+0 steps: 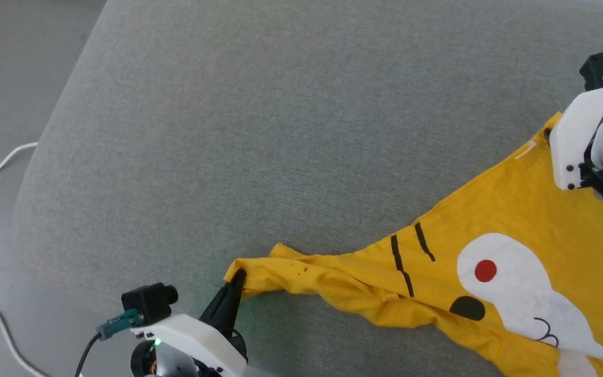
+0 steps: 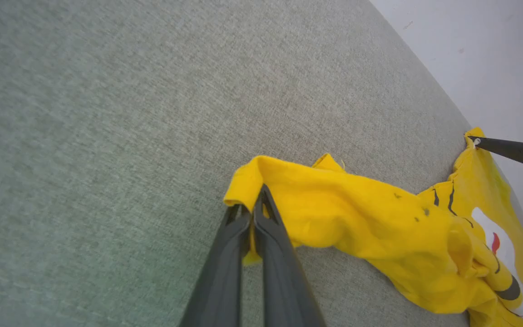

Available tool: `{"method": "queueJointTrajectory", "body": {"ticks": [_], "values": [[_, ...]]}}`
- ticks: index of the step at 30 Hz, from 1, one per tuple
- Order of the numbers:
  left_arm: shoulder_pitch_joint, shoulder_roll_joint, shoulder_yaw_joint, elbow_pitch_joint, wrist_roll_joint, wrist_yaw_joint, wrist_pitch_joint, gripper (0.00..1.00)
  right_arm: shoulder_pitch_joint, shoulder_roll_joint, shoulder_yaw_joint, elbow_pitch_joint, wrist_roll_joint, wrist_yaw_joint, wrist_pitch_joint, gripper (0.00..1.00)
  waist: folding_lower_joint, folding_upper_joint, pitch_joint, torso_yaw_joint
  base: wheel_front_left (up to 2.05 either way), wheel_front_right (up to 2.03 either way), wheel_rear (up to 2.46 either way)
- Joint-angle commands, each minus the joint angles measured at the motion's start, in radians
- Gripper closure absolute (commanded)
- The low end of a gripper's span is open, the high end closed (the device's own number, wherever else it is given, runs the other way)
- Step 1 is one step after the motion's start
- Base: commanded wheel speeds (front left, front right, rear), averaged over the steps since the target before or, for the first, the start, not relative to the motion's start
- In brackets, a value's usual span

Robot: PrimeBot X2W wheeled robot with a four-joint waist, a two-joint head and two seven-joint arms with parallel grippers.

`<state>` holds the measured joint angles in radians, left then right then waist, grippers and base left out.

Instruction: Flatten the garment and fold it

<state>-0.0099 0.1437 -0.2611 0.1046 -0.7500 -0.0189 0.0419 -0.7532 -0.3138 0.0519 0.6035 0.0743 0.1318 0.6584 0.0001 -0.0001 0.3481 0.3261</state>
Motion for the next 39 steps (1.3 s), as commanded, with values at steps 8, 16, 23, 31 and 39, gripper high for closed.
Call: {"method": "queueJointTrajectory", "body": {"ticks": [8,16,23,31,39], "values": [[-0.020,-0.001,0.000,0.027,-0.009,-0.009,-0.015,1.00,0.034,0.018,-0.054,-0.041,-0.047,-0.001,0.061,1.00,-0.0001,0.0001,-0.004,0.009,0.00,0.00,0.00],[0.006,0.024,0.011,0.016,-0.010,0.003,-0.007,1.00,0.205,0.091,-0.154,-0.172,-0.002,-0.001,-0.196,1.00,-0.0001,0.0001,-0.088,-0.041,0.00,0.00,0.00],[0.039,0.061,0.027,-0.024,-0.002,0.026,0.003,1.00,0.424,0.183,-0.237,-0.320,0.051,-0.001,-0.426,1.00,-0.0001,0.0001,-0.170,-0.116,0.00,0.00,0.00],[0.013,0.109,0.045,-0.106,0.051,0.032,-0.039,1.00,0.608,0.244,-0.293,-0.515,0.094,-0.001,-0.515,1.00,-0.0001,0.0001,-0.235,-0.196,0.00,0.00,0.00],[-0.164,0.185,0.041,-0.202,0.141,0.004,-0.043,1.00,0.636,0.190,-0.325,-0.789,0.067,-0.001,-0.399,1.00,-0.0001,0.0001,-0.266,-0.235,0.00,0.00,0.00]]}}
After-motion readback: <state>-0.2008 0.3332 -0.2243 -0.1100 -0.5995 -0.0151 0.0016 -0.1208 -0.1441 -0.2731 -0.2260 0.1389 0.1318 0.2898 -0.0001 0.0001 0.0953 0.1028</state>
